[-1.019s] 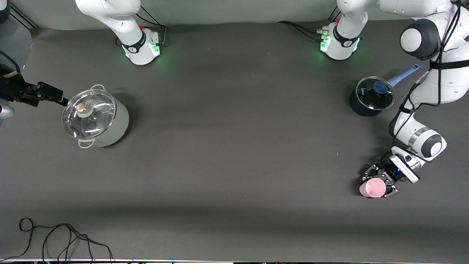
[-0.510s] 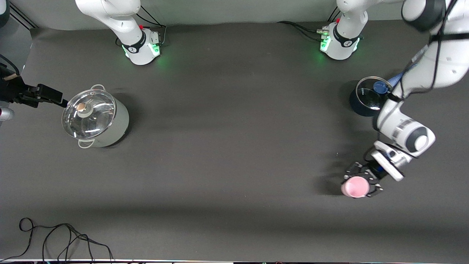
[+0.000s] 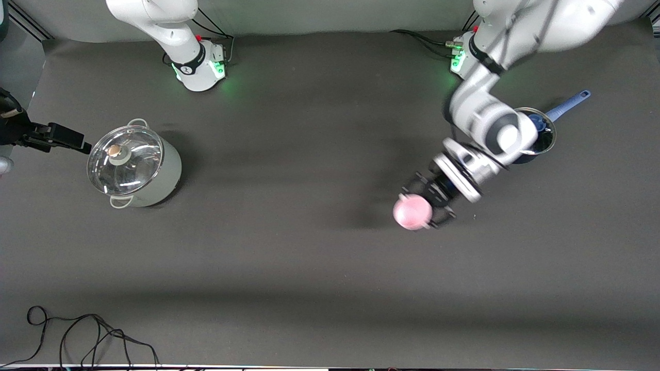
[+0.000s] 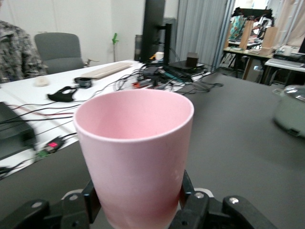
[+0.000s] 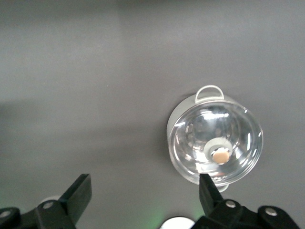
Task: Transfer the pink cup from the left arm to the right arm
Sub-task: 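Lift the pink cup with the left gripper toward the table middle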
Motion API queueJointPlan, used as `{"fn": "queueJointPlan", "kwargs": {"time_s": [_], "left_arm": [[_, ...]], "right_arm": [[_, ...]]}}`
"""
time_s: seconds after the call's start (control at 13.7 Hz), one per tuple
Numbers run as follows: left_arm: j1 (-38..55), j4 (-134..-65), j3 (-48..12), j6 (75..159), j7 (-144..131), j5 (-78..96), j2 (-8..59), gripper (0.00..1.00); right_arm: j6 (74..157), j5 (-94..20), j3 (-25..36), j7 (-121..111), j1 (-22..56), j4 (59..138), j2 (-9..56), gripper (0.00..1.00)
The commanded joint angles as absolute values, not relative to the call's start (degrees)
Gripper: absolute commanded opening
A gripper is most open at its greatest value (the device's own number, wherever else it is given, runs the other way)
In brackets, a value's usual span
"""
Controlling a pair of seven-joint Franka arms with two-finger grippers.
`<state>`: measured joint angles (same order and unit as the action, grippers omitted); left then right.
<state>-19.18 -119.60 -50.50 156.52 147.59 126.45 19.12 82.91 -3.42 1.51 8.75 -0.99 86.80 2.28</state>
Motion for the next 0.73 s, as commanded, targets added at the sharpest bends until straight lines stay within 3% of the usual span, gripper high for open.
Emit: {"fn": "queueJointPlan", "kwargs": {"time_s": [0.0,0.22,0.66], "left_arm": [[-20.0,-117.6,-60.1,164.2,145.7,130.9,16.3,0.54],[-19.5,-112.1,-67.3,172.9,139.8,130.9,16.2,0.54],[-15.0,-107.9,-67.8,177.4,136.8,130.9,16.3,0.54]], "right_arm": [[79.6,-6.7,0.8,22.4,0.5,83.9,2.3,1.00],[75.2,-13.9,0.8,39.2,1.6,78.9,2.7,1.00],[75.1,-23.6,0.8,78.6,11.9,71.3,5.2,1.00]]}}
